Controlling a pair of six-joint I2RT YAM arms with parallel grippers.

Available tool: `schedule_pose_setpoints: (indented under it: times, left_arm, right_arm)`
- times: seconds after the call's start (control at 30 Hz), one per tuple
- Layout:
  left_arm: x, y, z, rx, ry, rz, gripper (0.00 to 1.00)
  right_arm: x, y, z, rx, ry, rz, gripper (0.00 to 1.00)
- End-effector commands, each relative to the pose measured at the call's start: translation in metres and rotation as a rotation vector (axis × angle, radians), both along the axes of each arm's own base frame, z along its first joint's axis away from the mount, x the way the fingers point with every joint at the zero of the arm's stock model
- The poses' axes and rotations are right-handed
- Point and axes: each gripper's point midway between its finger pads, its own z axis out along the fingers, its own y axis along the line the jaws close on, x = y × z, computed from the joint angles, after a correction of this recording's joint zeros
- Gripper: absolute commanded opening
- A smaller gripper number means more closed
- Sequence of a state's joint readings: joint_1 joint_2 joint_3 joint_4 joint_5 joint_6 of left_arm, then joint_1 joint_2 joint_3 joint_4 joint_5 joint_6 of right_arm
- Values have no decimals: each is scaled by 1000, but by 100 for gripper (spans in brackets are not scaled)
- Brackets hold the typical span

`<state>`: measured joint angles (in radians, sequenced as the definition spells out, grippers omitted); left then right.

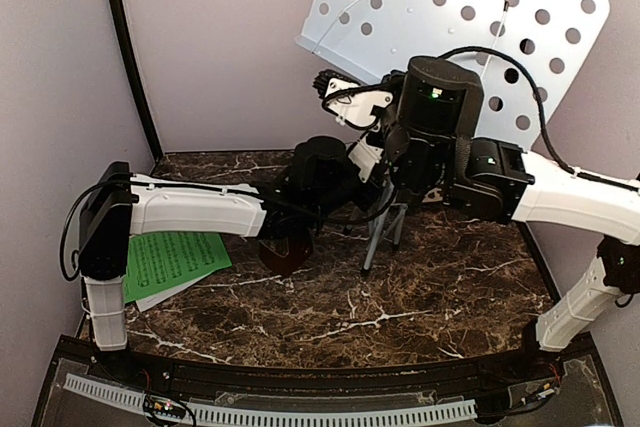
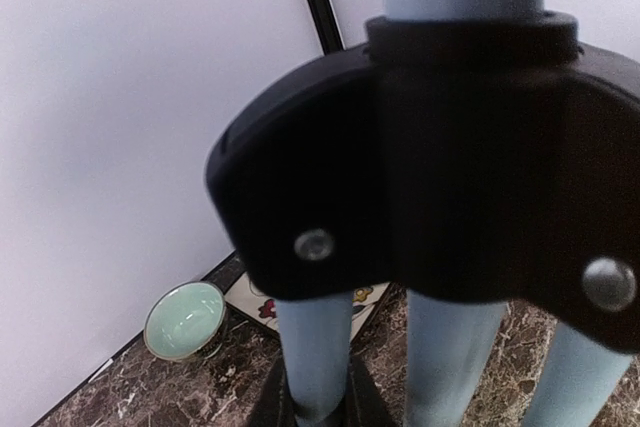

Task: Set up the instrument practice props

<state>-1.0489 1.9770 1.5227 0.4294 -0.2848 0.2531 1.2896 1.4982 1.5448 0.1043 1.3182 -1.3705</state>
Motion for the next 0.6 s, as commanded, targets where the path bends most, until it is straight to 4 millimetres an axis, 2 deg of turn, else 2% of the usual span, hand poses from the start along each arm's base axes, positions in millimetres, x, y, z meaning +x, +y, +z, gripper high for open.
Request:
schedule_pose_setpoints:
  times: [0.0, 0.33, 0.47, 0.57]
  left_arm:
    - [-2, -4, 0, -28, 16, -25, 0]
    - [7, 4, -18, -44, 84, -10, 0]
    - [17, 11, -24, -57, 124, 6, 0]
    - [21, 13, -26, -56, 130, 8, 0]
  right_arm:
    - [-9, -3, 59, 266, -89, 103, 27]
    - [-9, 11, 42, 240, -62, 120, 70]
    - [-12, 22, 37, 234, -51, 148, 83]
    - [-16, 30, 36, 233, -49, 168, 89]
